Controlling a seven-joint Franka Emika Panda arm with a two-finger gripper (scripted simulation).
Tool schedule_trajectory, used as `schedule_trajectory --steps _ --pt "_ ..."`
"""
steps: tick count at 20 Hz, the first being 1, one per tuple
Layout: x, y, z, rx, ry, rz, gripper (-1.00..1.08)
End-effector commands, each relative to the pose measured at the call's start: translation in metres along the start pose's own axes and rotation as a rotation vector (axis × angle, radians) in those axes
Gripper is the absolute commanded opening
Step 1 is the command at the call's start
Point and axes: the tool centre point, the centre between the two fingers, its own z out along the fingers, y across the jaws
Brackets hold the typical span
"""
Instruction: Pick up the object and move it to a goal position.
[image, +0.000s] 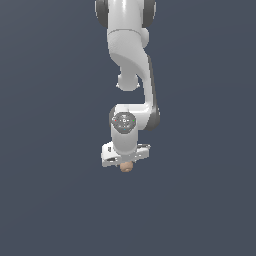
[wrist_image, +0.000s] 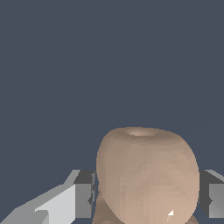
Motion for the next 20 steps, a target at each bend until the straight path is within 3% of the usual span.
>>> schedule_trajectory --steps 1,11,20 --pt "0.0 0.0 0.0 0.0 0.0 0.0 -1.0" --pt "0.002 -0.01 -0.007 0.0 0.0 0.0 -1.0" --pt "0.014 -0.079 -0.057 -0.001 0.0 0.0 -1.0"
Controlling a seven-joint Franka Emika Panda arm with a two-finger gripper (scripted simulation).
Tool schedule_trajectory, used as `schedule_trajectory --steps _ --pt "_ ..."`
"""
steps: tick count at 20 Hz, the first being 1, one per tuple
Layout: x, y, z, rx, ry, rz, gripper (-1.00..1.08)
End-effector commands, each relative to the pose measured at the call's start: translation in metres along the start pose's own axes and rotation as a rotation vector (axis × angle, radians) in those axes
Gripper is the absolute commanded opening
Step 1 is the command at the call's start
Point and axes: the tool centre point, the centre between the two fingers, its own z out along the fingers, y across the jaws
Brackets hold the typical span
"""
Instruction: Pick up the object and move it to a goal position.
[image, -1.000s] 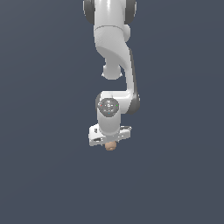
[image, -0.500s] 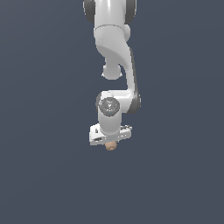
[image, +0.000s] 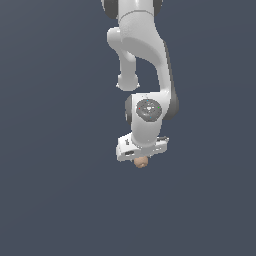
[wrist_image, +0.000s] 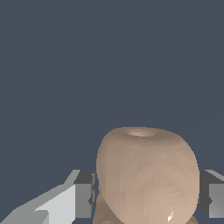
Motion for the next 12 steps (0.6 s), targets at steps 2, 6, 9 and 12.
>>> schedule_trajectory --steps 2,6,9,12 --pt "0.007 -0.036 -0.026 0.0 0.001 -0.001 -1.0" --pt "0.014 -0.076 -0.055 0.0 0.001 -0.001 -1.0" --pt "0.021 -0.105 -0.076 0.0 0.001 -0.001 -1.0" --pt "0.027 -0.133 -0.096 0.0 0.001 -0.001 -1.0"
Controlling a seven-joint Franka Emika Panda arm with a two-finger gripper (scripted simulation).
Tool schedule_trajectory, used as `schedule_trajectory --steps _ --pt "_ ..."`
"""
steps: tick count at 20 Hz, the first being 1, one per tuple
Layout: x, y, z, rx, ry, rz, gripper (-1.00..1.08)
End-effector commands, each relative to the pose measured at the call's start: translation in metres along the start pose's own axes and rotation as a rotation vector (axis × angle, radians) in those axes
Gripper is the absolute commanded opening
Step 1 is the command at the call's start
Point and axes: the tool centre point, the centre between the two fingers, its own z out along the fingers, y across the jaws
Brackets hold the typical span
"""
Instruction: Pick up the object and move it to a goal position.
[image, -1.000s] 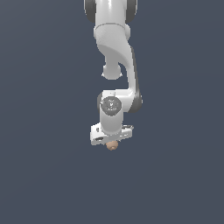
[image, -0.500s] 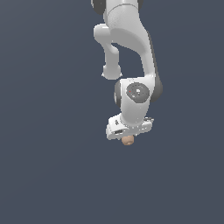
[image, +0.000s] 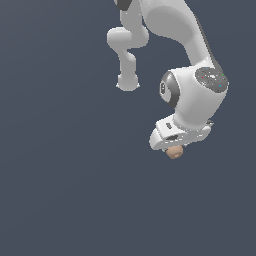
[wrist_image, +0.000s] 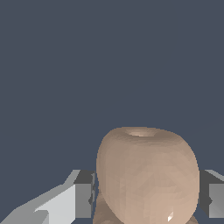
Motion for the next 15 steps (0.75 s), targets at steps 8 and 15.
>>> schedule_trajectory --steps 8,15 --pt "0.015 -0.059 -0.043 0.0 -0.001 0.001 -1.0" --pt "0.019 -0.068 -0.049 0.0 -0.001 0.001 -1.0"
